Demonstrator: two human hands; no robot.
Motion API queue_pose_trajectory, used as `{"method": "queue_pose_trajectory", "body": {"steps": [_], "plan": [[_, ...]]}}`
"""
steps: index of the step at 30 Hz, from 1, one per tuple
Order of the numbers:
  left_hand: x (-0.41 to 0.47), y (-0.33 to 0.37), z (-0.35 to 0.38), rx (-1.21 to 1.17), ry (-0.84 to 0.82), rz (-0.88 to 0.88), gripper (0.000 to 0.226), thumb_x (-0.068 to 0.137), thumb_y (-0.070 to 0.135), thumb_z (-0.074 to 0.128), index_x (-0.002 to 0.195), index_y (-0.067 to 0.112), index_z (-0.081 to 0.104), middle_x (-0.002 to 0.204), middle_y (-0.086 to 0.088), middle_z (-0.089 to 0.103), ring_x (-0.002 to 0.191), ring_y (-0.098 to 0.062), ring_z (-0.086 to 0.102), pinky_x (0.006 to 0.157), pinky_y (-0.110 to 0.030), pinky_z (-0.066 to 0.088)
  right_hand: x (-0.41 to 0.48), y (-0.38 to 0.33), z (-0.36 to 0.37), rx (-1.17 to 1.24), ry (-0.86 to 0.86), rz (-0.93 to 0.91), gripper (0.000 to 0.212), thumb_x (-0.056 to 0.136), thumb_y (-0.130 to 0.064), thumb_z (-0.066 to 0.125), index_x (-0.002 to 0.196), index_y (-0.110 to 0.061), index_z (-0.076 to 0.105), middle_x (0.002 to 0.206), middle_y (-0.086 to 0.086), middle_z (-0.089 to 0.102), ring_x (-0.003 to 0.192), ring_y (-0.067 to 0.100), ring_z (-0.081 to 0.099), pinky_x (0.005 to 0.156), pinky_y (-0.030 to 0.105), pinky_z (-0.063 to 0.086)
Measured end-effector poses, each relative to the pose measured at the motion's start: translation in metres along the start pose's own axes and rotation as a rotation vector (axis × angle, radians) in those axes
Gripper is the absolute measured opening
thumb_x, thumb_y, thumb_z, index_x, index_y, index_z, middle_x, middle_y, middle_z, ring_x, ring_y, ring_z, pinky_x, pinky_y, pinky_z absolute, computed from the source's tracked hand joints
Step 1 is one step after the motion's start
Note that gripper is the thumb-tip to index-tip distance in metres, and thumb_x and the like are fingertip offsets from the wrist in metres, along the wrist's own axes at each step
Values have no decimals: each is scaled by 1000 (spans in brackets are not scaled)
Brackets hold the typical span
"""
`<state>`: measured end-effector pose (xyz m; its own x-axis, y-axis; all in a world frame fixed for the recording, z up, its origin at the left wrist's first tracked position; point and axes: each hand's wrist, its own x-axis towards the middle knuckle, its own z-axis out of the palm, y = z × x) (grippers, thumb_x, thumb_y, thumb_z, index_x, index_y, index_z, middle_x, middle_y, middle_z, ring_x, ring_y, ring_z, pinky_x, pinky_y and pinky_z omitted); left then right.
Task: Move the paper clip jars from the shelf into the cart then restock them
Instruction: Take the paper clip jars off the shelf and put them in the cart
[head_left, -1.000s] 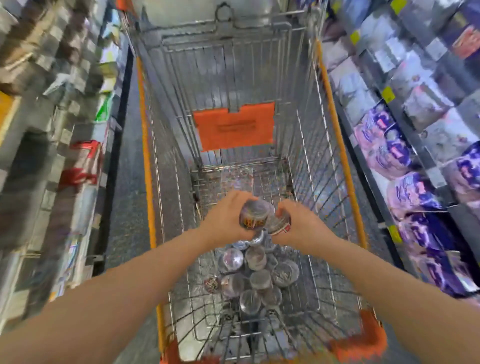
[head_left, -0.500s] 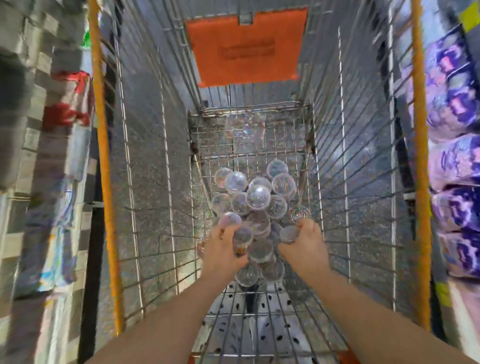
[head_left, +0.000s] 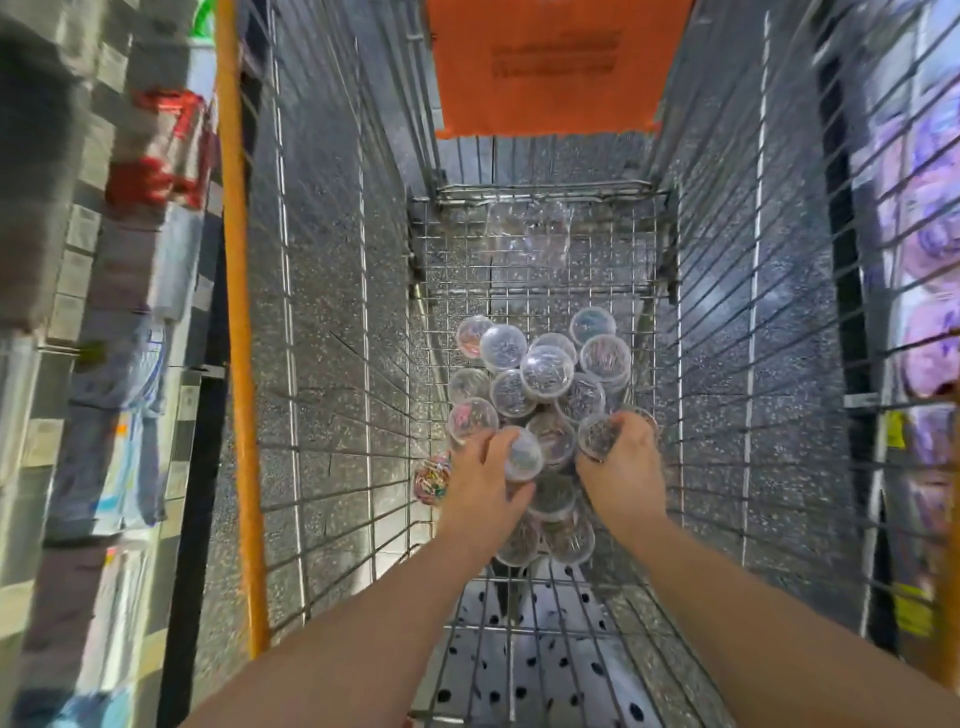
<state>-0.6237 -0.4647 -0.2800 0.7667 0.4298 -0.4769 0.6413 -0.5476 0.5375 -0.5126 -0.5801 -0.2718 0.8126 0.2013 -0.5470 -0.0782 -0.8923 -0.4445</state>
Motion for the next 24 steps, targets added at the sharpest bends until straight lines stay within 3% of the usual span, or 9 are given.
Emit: {"method": "queue_pose_trajectory", "body": {"steps": [6,14,18,24], "plan": [[5,2,-7,65,-70,31,82,81,43,64,145,22,18,143,0,29,132,-18,29,113,-35,24,4,11,4,-94,-110,43,68,82,-15,66,139,-13,30,140,9,33,116,29,48,99,39,42],[13,-3,-8,68,-64,22,85,81,47,61,145,33,8,149,2,21,133,-17,27,112,-41,27,0,21,4,-181,-149,10,66,88,-26,57,143,-21,22,148,5,25,125,27,40,107,40,35],[16,5,-16,116,-51,38,83,84,39,60,147,30,7,151,1,19,138,-20,21,114,-46,23,-8,20,-1,-244,-75,-74,60,86,-30,55,139,-20,27,146,4,30,131,25,33,107,37,31],[2,26,-35,106,-1,92,81,84,36,60,147,29,11,148,6,24,131,-17,33,110,-44,31,-19,6,-19,-228,-51,-124,52,85,-27,56,134,-19,40,133,0,44,122,19,38,104,33,32]]}}
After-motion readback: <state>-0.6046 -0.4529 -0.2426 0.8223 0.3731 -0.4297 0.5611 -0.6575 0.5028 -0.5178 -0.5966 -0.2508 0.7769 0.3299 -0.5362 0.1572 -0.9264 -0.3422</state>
